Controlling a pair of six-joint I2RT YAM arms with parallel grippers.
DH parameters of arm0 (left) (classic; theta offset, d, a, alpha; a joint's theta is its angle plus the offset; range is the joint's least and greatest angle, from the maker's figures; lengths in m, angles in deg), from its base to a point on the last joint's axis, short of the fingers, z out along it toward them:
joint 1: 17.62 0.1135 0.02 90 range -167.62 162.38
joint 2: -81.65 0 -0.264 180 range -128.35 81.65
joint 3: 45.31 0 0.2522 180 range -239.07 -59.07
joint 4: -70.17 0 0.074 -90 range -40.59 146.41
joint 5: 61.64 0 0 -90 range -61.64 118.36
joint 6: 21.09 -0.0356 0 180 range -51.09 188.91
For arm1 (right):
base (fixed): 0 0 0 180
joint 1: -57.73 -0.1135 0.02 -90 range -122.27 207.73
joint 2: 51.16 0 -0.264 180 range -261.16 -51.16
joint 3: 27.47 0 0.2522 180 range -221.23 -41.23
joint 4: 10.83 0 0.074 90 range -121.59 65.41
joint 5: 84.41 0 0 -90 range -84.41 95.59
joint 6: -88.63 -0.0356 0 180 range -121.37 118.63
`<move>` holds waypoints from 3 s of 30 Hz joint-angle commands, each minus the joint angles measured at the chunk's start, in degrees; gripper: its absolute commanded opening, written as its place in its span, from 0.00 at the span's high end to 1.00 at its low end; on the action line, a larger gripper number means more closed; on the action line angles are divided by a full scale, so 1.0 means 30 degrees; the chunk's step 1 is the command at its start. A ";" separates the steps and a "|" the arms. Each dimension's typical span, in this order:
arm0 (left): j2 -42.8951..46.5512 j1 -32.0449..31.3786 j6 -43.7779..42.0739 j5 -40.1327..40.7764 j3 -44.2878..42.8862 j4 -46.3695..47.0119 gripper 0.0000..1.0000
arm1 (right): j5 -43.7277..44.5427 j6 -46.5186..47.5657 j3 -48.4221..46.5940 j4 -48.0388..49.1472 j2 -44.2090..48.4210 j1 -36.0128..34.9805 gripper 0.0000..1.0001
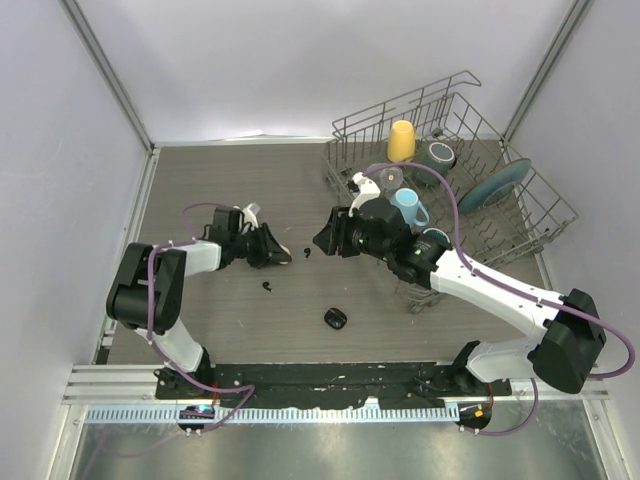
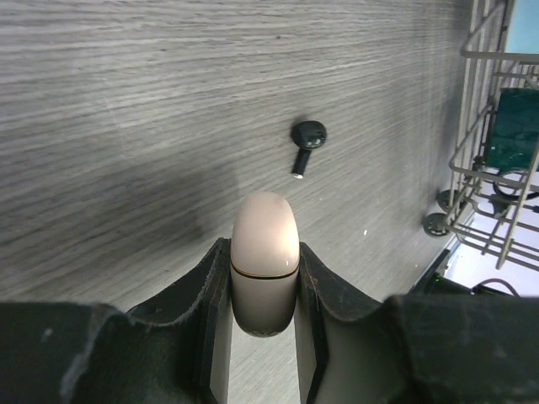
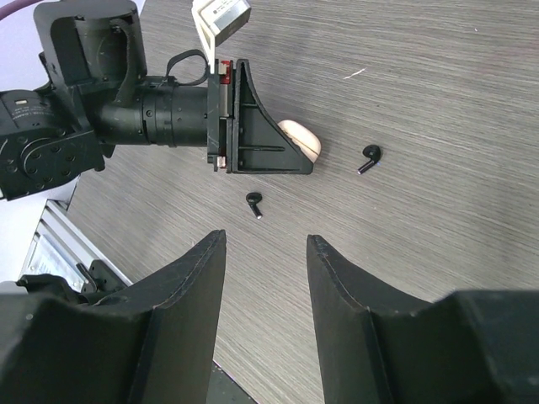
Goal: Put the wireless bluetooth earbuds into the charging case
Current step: Place the charging case at the center of the board, then pick up the charging case at the center of the board.
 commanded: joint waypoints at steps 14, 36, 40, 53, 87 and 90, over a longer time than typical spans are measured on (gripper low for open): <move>-0.0612 0.0064 -0.1833 0.1360 -0.1549 -0.3089 0.58 | 0.0009 -0.0078 -0.0451 0.0053 0.0378 0.0051 0.51; 0.4423 0.0064 -0.3327 0.5548 -0.2428 -0.6986 0.48 | -0.2275 0.0391 0.0982 -0.1673 0.0143 -0.0008 0.46; 0.6591 0.0064 -0.3065 0.6194 -0.2369 -0.7134 0.47 | -0.2395 0.0596 0.1715 -0.2523 0.0260 -0.0680 0.45; 1.4649 0.0064 0.0184 0.8655 -0.0377 -0.1359 0.04 | 0.1970 0.1856 0.4732 -0.2821 0.0964 -0.4753 0.37; 2.0746 0.0064 0.2971 0.8951 0.3637 -0.7134 0.00 | 0.2351 0.7656 0.6550 0.1430 -0.2756 -0.5662 0.36; 2.1008 0.0064 0.2825 0.8540 0.3695 -0.6783 0.00 | 0.2498 0.7832 0.6550 0.1401 -0.3020 -0.5720 0.37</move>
